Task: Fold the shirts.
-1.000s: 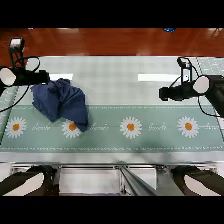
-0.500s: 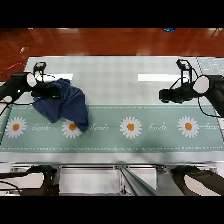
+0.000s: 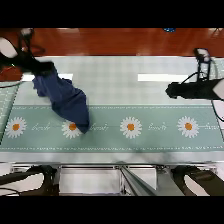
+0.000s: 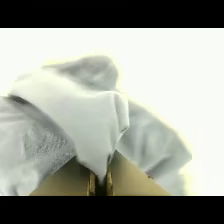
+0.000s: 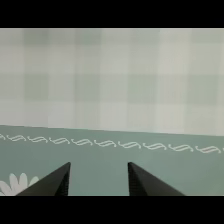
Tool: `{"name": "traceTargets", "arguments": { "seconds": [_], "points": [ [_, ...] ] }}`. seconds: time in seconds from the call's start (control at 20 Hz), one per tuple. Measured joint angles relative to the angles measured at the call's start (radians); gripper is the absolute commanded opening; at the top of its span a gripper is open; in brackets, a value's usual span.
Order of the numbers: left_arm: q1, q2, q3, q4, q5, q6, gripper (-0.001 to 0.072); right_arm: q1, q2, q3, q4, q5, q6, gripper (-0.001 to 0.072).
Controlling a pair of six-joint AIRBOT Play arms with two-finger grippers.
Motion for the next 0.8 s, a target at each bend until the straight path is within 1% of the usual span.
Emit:
{"name": "traceTargets", "arguments": {
  "seconds": [0.25,0.55,0.65,0.8],
  "points": [
    [-0.066,0.153,0.212,-0.121,0.069,0.019,0.0025,0.000,0.194,0.000,0.003,0.023,0.021,0.0405],
    [-0.190,0.216,0.511,-0.220,0.124,0.026,0.0025,0.000,0.369,0.000,0.034,0.063,0.045,0.0399],
    [-0.243,0.237,0.550,-0.239,0.161,0.027,0.0025,0.000,0.405,0.000,0.041,0.066,0.048,0.0399],
    [-0.339,0.274,0.522,-0.262,0.203,0.032,0.0025,0.000,0.432,0.000,0.049,0.080,0.056,0.0399]
  ]
}}
